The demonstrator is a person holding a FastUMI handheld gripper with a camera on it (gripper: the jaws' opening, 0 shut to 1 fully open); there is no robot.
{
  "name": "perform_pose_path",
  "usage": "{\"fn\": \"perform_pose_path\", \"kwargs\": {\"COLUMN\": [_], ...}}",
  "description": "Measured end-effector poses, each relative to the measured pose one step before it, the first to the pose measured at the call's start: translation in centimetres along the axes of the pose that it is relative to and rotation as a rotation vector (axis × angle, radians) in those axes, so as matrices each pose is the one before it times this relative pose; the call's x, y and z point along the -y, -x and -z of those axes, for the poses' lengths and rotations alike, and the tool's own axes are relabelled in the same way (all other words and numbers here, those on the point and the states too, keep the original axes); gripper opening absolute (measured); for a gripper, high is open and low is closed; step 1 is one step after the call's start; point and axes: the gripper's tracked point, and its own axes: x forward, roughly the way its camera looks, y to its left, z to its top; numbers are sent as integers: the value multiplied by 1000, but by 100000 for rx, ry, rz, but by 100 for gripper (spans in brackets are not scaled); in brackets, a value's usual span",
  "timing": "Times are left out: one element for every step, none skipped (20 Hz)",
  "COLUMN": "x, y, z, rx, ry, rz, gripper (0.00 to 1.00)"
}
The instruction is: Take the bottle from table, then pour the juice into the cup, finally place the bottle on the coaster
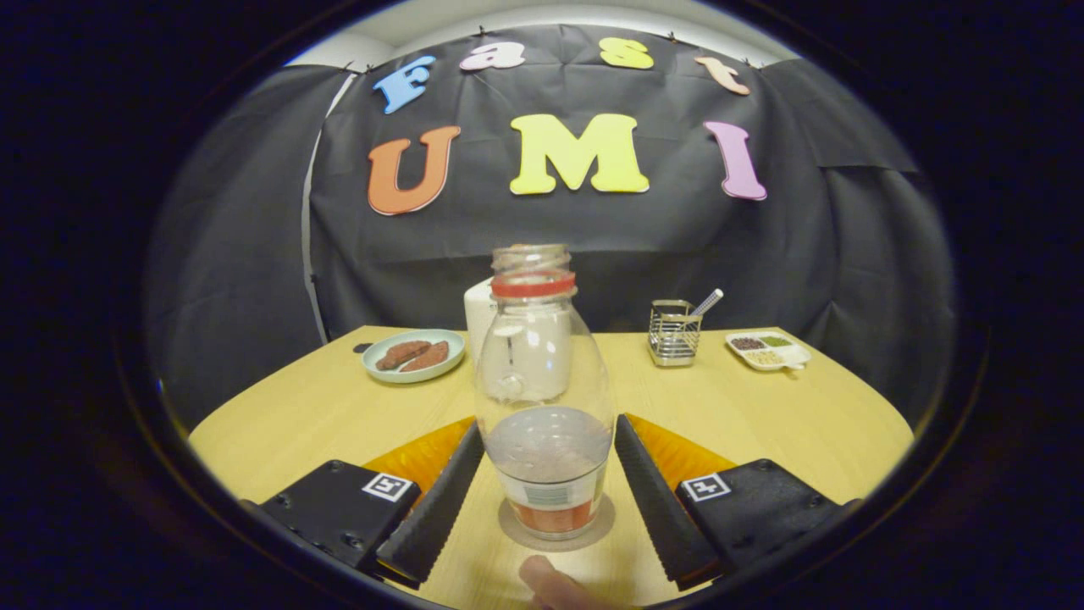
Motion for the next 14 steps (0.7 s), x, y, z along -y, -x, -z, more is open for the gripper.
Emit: {"fn": "perform_pose_path", "kwargs": {"x": [-18,-16,200,120,-140,-217,-173,-98,93,171,-155,-106,-12,126], "y": [440,364,490,480,505,533,641,633,629,622,733,788,720,917], "z": [-475,-502,-646,-635,-554,-543,-503,-656,-656,-764,-591,-663,-483,-792], "rx": [1261,1229,1799,1678,1415,951,999,1039,1296,1659,1123,638,531,650], "ry": [1164,1233,1726,1094,752,485,734,1534,1578,365,11,-163,-187,160], "rz": [408,619,1454,1150,327,-126,-11,213,1158,1103,266,192,-81,586], "gripper": [100,100,100,100,100,100,100,100,100,100,100,100,100,100]}}
